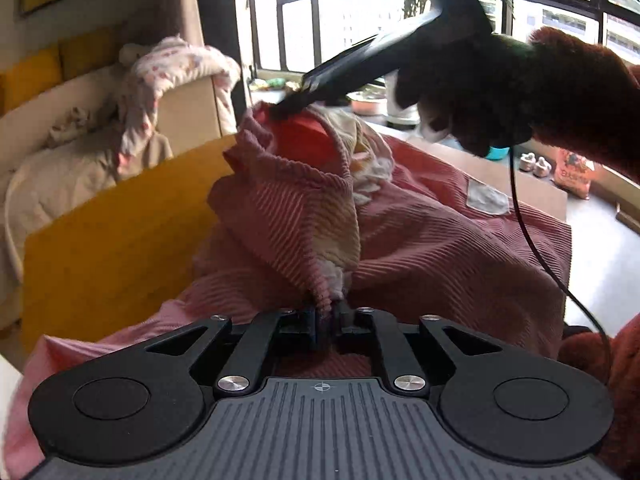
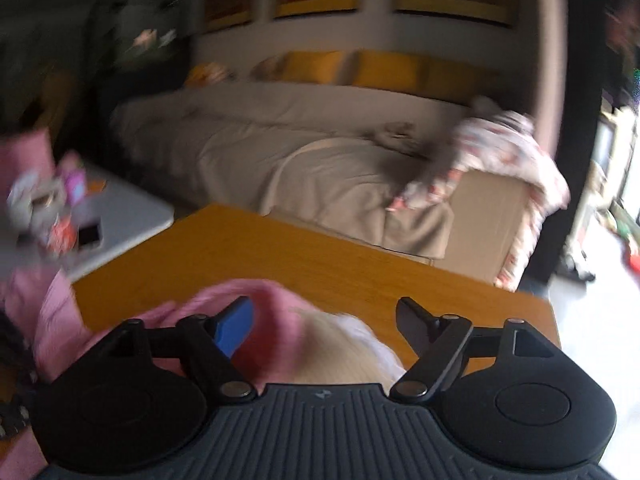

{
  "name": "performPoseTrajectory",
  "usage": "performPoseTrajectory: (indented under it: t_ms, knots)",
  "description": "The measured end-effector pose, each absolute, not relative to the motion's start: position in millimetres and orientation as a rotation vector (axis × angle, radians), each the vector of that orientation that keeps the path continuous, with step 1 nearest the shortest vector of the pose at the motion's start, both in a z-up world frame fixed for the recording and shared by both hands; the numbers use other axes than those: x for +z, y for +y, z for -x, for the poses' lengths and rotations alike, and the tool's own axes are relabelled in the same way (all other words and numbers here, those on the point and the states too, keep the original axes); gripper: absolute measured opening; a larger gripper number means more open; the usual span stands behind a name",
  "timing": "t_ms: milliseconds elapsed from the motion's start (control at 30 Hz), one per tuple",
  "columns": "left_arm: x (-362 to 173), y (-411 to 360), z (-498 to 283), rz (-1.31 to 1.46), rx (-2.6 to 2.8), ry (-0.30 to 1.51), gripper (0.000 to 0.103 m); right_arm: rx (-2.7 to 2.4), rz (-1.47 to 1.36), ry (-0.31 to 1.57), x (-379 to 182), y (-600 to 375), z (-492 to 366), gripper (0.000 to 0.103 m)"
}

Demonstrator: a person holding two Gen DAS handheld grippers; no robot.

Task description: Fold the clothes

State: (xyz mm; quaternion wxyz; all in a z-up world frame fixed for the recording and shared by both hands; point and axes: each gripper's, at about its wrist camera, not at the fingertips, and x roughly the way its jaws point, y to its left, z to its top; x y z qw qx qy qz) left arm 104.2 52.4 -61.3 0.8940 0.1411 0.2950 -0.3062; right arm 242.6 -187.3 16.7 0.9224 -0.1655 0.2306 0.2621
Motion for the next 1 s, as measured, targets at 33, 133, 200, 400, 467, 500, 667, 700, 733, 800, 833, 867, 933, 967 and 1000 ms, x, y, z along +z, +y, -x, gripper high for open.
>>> performPoseTrajectory:
  t_ms: [33,133,200,400,467,500,667,700,733,800,833,867,933,967,1000]
  knots:
    - [-61,53,-103,-0.305,-0.628,0.596,0.018,0.492,0.435,0.466,12,-173,-244,0.079]
    - [-62,54,-111,-0.335,-0.607,0.566,0.04,0.407,0.628,0.459,-7,-151,-249,0.057]
    - [-64,55,-119,-0.352,-0.593,0.553,0.052,0.418,0.614,0.493,-14,-150,-255,0.039]
    - [-74,52,-154,-0.423,-0.497,0.55,0.006,0.305,0.479,0.459,-18,-164,-267,0.011]
    - [-60,55,-161,-0.434,-0.45,0.51,0.004,0.268,0.433,0.402,-1,-176,-264,0.01]
    - [-47,58,-163,-0.438,-0.42,0.474,0.003,0.251,0.414,0.363,11,-181,-258,0.009]
    - [28,67,-154,-0.438,-0.313,0.252,0.003,0.181,0.331,0.142,87,-210,-217,0.008]
    - [43,67,-147,-0.441,-0.295,0.203,0.003,0.173,0.33,0.095,101,-214,-202,0.008]
    - [57,66,-139,-0.443,-0.281,0.155,0.003,0.166,0.328,0.047,116,-218,-187,0.008]
    - [79,64,-122,-0.448,-0.264,0.078,0.003,0.146,0.335,-0.044,142,-224,-158,0.008]
    - [86,63,-113,-0.448,-0.258,0.05,0.003,0.132,0.349,-0.087,151,-225,-144,0.008]
    - [94,62,-104,-0.448,-0.252,0.021,0.003,0.118,0.362,-0.13,160,-227,-131,0.008]
    - [101,57,-89,-0.454,-0.249,-0.02,0.003,0.078,0.39,-0.2,174,-229,-111,0.008]
    - [105,54,-81,-0.457,-0.248,-0.04,0.003,0.069,0.391,-0.218,179,-231,-105,0.008]
    - [108,52,-73,-0.46,-0.247,-0.061,0.003,0.065,0.381,-0.233,185,-234,-98,0.008]
